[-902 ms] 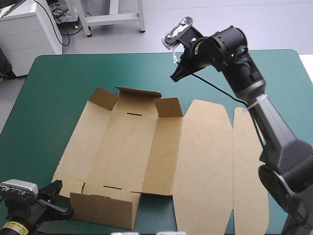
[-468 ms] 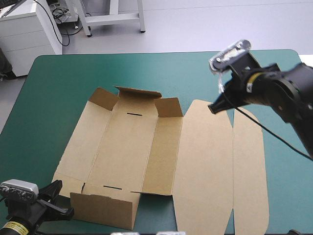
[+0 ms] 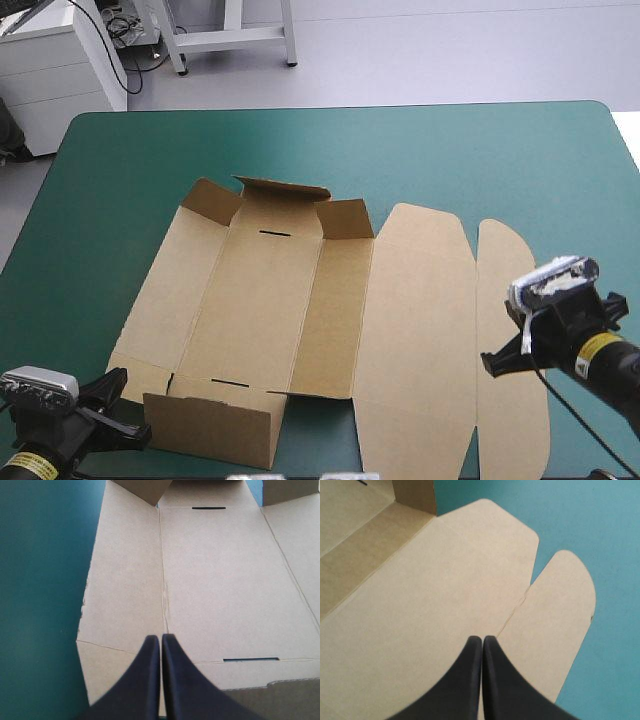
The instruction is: Fold the box
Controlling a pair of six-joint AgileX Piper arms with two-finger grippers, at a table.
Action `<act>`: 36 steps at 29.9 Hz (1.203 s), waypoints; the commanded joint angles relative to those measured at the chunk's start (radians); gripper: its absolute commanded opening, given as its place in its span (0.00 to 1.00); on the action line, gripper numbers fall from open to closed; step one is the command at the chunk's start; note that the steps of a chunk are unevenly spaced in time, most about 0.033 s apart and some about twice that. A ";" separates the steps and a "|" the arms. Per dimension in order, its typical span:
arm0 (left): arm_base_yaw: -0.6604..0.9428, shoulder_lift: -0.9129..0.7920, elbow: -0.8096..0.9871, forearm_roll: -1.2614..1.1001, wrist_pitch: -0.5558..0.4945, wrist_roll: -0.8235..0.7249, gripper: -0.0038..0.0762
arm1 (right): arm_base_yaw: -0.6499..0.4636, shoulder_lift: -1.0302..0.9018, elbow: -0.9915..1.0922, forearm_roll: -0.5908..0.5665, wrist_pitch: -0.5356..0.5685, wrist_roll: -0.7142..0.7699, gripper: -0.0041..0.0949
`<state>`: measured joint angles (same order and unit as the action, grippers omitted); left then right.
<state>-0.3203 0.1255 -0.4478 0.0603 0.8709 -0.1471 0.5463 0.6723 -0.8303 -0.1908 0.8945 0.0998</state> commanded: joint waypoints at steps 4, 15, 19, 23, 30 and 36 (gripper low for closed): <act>-0.001 0.015 -0.028 0.001 -0.071 -0.002 0.04 | -0.009 -0.162 0.205 -0.012 -0.162 0.062 0.03; -0.001 0.017 -0.022 -0.003 -0.079 0.051 0.06 | -0.009 -0.352 0.352 0.023 -0.159 0.088 0.03; -0.001 0.017 -0.022 -0.015 -0.079 0.080 0.21 | -0.009 -0.392 0.379 0.053 -0.182 0.086 0.03; -0.001 0.017 -0.022 -0.031 -0.079 0.093 0.51 | -0.009 -0.402 0.381 0.046 -0.186 0.086 0.03; -0.001 0.017 -0.022 -0.097 -0.114 0.084 0.78 | -0.009 -0.402 0.381 0.046 -0.186 0.084 0.03; -0.001 0.020 -0.049 -0.117 -0.113 0.118 0.78 | -0.009 -0.402 0.381 0.048 -0.186 0.084 0.03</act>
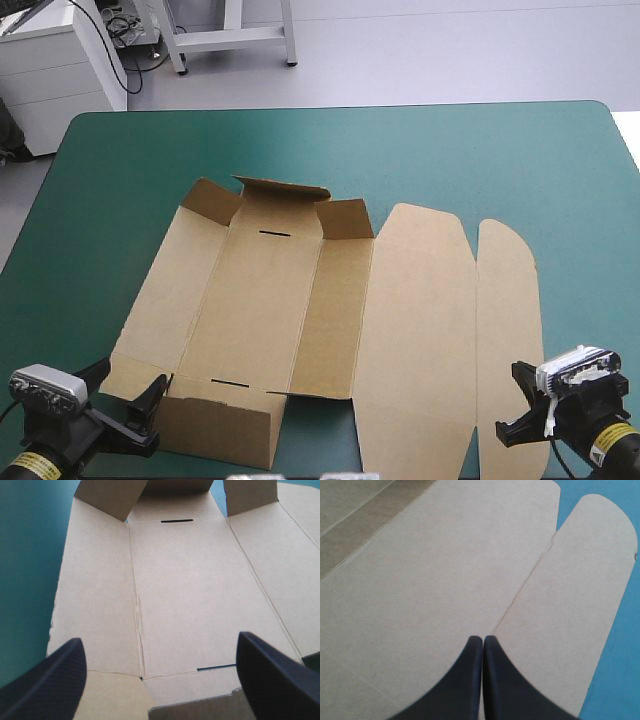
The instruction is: Fold the box
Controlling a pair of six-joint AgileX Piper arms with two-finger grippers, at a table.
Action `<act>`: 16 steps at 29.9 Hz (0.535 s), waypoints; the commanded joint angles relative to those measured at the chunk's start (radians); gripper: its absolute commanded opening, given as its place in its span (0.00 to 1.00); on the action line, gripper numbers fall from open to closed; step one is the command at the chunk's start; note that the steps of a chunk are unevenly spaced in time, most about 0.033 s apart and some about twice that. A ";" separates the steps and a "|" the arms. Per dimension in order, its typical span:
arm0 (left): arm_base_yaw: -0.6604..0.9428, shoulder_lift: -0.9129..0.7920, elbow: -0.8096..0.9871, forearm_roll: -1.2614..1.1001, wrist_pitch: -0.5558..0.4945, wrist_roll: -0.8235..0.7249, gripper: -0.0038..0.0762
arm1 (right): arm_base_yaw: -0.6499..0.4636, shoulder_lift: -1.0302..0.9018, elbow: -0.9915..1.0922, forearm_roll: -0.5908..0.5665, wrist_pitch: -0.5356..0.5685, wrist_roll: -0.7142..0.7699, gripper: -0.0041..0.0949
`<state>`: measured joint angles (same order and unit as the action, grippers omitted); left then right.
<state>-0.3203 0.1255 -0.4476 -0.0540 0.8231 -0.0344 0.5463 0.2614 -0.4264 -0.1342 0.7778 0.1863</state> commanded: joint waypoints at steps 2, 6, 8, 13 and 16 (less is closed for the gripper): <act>-0.001 0.042 -0.088 0.018 -0.045 0.006 0.78 | -0.009 0.009 -0.023 -0.009 -0.069 -0.002 0.03; -0.001 0.158 -0.207 0.109 0.045 0.006 0.78 | -0.009 0.009 -0.023 -0.009 -0.069 -0.002 0.03; -0.001 0.224 -0.266 0.140 0.087 0.006 0.78 | -0.009 0.009 -0.023 -0.009 -0.069 -0.002 0.03; -0.001 0.448 -0.401 0.219 0.181 0.007 0.78 | -0.009 0.009 -0.023 -0.009 -0.069 -0.002 0.03; -0.001 0.576 -0.468 0.264 0.228 0.007 0.78 | -0.009 0.009 -0.023 -0.009 -0.069 -0.002 0.03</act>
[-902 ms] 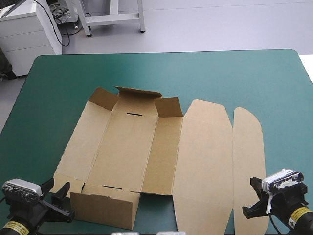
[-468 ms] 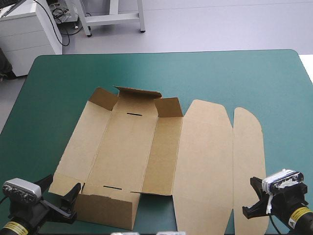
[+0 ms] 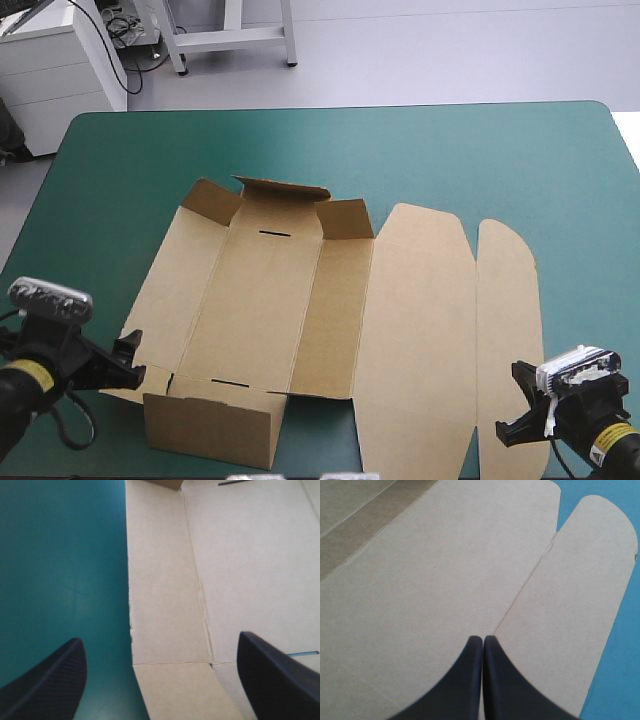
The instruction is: Fold the box
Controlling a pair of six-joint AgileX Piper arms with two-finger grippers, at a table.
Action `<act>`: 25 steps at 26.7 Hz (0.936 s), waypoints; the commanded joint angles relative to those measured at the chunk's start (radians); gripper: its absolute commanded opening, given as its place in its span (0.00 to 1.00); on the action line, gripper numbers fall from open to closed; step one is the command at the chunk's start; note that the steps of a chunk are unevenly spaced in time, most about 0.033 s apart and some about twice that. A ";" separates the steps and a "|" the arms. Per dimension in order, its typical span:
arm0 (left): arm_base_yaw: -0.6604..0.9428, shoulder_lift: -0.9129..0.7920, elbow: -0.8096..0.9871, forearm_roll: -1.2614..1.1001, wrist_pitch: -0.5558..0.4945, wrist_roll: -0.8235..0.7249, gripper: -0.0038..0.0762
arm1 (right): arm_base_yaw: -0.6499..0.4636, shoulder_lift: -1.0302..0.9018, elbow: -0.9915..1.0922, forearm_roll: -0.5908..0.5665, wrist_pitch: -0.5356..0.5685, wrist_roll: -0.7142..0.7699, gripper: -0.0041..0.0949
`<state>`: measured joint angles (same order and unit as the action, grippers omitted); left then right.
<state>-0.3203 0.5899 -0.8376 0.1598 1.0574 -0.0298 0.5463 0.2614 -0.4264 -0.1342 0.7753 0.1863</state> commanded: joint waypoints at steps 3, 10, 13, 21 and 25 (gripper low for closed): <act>-0.001 0.236 -0.139 0.084 0.024 0.003 0.78 | -0.009 0.009 -0.023 -0.009 -0.067 -0.002 0.03; 0.030 0.455 -0.266 0.143 0.106 0.038 0.78 | -0.009 0.009 -0.023 -0.009 -0.067 -0.002 0.03; 0.122 0.521 -0.298 0.121 0.119 0.085 0.78 | -0.009 0.009 -0.023 -0.009 -0.067 -0.002 0.03; 0.458 0.661 -0.315 -0.229 0.128 0.286 0.78 | -0.009 0.009 -0.023 -0.009 -0.067 -0.002 0.03; 0.558 0.758 -0.315 -0.439 0.154 0.459 0.78 | -0.009 0.009 -0.023 -0.009 -0.067 -0.002 0.03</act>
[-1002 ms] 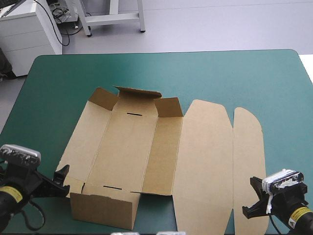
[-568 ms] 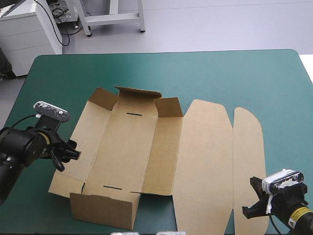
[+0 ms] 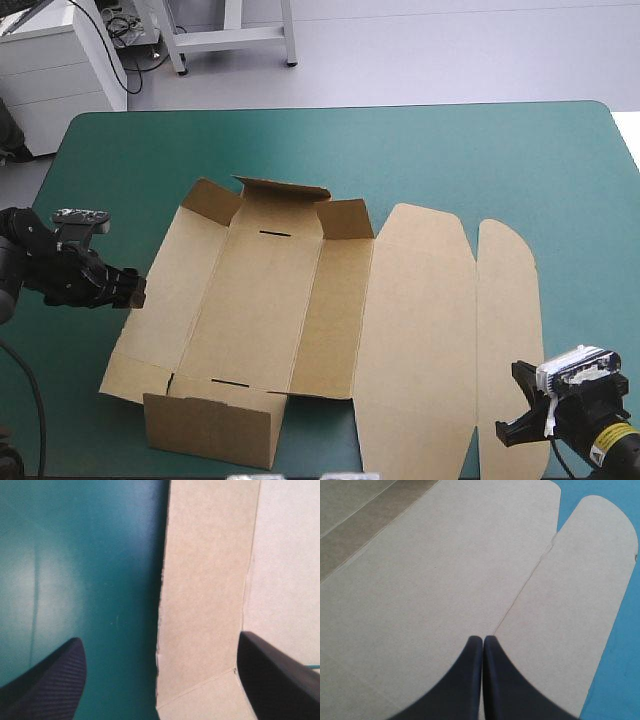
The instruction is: Fold the box
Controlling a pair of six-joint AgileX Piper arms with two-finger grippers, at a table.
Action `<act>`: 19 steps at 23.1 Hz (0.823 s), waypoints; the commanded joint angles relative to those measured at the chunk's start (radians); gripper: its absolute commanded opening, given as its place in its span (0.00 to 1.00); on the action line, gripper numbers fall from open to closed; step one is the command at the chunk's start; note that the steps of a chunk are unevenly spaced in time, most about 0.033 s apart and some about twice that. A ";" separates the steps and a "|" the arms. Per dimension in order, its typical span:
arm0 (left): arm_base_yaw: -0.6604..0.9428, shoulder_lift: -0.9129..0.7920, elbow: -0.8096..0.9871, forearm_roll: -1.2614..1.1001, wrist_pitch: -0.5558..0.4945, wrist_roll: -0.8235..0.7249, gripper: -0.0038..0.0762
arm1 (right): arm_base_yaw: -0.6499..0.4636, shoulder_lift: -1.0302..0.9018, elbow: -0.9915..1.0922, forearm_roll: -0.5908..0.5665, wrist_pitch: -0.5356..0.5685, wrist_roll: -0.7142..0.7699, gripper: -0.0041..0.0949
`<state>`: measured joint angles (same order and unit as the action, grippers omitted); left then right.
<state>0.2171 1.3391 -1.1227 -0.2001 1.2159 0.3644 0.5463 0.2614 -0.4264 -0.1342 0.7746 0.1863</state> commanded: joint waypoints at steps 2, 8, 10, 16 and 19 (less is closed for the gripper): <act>0.021 0.066 -0.030 -0.084 0.003 0.106 0.78 | -0.009 0.009 -0.023 -0.009 -0.066 -0.002 0.03; 0.021 0.205 -0.030 -0.166 0.070 0.179 0.78 | -0.009 0.009 -0.023 -0.009 -0.066 -0.005 0.03; 0.021 0.214 -0.030 -0.183 0.066 0.184 0.78 | -0.009 0.009 -0.023 -0.009 -0.066 -0.005 0.03; 0.019 0.259 0.013 -0.360 0.083 0.261 0.78 | -0.009 0.009 -0.023 -0.010 -0.066 -0.005 0.03; 0.019 0.261 0.020 -0.363 0.083 0.261 0.75 | -0.009 0.009 -0.023 -0.010 -0.066 -0.005 0.03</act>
<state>0.2376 1.6361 -1.0875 -0.5062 1.2069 0.6164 0.5463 0.2614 -0.4264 -0.1342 0.7746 0.1854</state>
